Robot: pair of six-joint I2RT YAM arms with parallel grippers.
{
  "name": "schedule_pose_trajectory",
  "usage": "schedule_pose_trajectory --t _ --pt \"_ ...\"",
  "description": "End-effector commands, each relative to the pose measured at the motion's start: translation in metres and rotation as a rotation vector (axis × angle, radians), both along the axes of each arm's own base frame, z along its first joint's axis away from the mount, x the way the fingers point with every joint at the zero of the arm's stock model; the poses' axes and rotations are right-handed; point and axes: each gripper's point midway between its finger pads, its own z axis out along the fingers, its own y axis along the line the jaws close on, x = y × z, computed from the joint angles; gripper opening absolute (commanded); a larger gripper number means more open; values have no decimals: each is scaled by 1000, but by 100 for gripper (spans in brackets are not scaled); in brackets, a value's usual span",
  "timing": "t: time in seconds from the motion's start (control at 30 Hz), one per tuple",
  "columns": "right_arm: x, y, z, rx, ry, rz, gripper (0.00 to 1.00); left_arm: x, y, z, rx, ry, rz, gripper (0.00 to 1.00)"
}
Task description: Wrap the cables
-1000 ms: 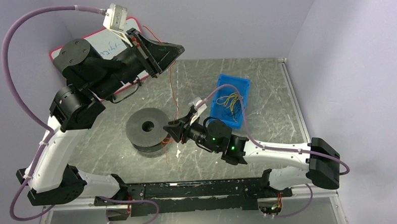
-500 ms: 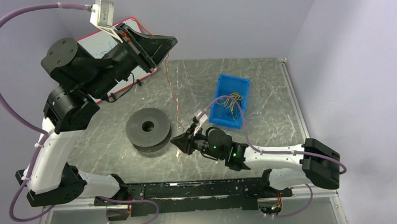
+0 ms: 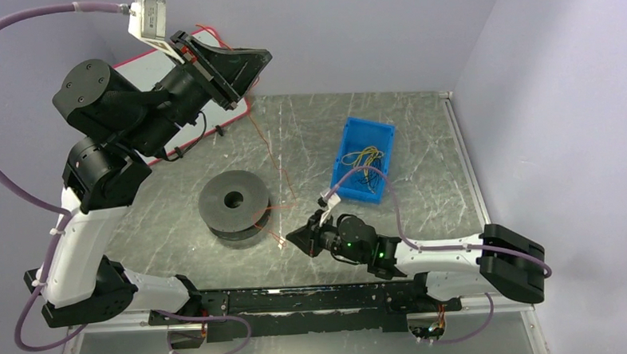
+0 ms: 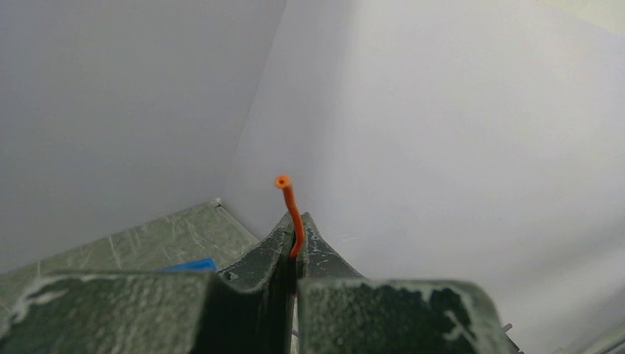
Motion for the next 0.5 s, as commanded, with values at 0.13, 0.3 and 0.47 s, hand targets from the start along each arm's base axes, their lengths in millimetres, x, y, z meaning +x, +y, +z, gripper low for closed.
schedule_pose_trajectory --t 0.13,0.3,0.47 --pt "0 -24 0 45 26 -67 10 -4 9 16 -43 -34 16 7" --pt "0 -38 9 57 22 -97 18 -1 3 10 -30 -16 12 7" --pt "4 -51 30 45 -10 -134 31 1 -3 -5 0 11 -3 7"
